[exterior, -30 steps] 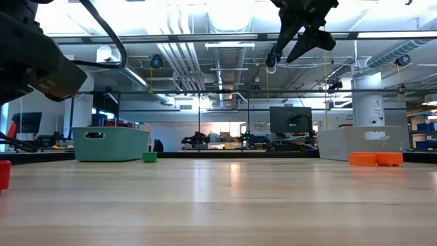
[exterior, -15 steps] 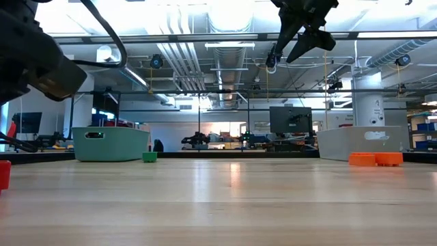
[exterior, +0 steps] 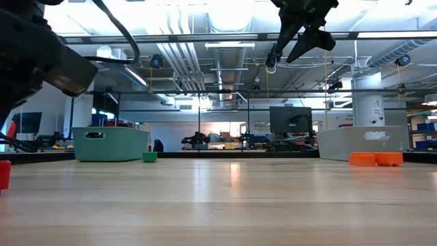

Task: Sort blocks
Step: Put the bottom green game piece into the gray bin

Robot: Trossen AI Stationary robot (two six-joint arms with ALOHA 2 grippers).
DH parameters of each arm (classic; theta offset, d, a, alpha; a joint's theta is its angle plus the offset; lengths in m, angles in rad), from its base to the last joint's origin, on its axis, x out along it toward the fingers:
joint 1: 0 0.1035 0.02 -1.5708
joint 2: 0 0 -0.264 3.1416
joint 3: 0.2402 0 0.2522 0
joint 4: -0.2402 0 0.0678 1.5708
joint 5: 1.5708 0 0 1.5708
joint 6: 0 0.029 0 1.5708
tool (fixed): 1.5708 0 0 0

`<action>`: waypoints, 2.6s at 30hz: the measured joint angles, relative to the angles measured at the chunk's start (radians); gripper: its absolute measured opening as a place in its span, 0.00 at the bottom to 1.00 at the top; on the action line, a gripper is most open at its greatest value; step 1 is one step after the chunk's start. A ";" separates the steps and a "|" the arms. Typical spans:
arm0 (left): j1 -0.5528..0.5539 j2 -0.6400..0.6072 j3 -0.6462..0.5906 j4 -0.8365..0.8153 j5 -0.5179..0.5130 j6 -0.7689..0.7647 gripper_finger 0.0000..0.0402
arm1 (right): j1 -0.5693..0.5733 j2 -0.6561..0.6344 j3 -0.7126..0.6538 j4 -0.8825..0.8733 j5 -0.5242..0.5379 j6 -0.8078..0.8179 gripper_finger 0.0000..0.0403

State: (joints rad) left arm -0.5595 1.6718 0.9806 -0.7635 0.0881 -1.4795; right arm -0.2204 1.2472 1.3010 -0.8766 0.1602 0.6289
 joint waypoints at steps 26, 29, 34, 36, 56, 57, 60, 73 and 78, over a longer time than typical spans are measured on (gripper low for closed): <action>0.499 -0.406 0.167 0.440 -0.374 1.103 0.19 | 0.110 -0.009 0.000 0.244 -0.111 -0.065 0.50; 0.529 -0.455 0.164 0.535 -0.350 1.152 0.19 | 0.160 -0.009 0.000 0.307 -0.108 -0.133 0.50; 0.528 -0.457 0.163 0.680 -0.226 1.285 0.19 | 0.233 -0.008 0.000 0.490 -0.109 -0.257 0.50; 0.527 -0.443 0.163 0.735 -0.166 1.312 0.19 | 0.247 -0.008 0.000 0.554 -0.108 -0.282 0.50; 0.529 -0.375 0.164 0.907 -0.018 1.443 0.19 | 0.314 -0.008 0.003 0.670 -0.117 -0.415 0.50; 0.529 -0.375 0.164 0.907 -0.018 1.445 0.19 | 0.314 -0.008 0.003 0.681 -0.117 -0.418 0.50; 0.529 -0.375 0.164 0.912 -0.018 1.445 0.19 | 0.314 -0.006 0.004 0.689 -0.118 -0.411 0.50; 0.529 -0.351 0.164 0.949 -0.018 1.447 0.19 | 0.314 0.025 0.005 0.741 -0.161 -0.401 0.50; 0.529 -0.339 0.164 0.972 -0.017 1.442 0.19 | 0.314 0.025 0.005 0.736 -0.160 -0.402 0.47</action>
State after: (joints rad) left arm -0.0307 1.3331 1.1446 0.2089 0.0708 -0.0376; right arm 0.0937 1.2724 1.3060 -0.1410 -0.0001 0.2269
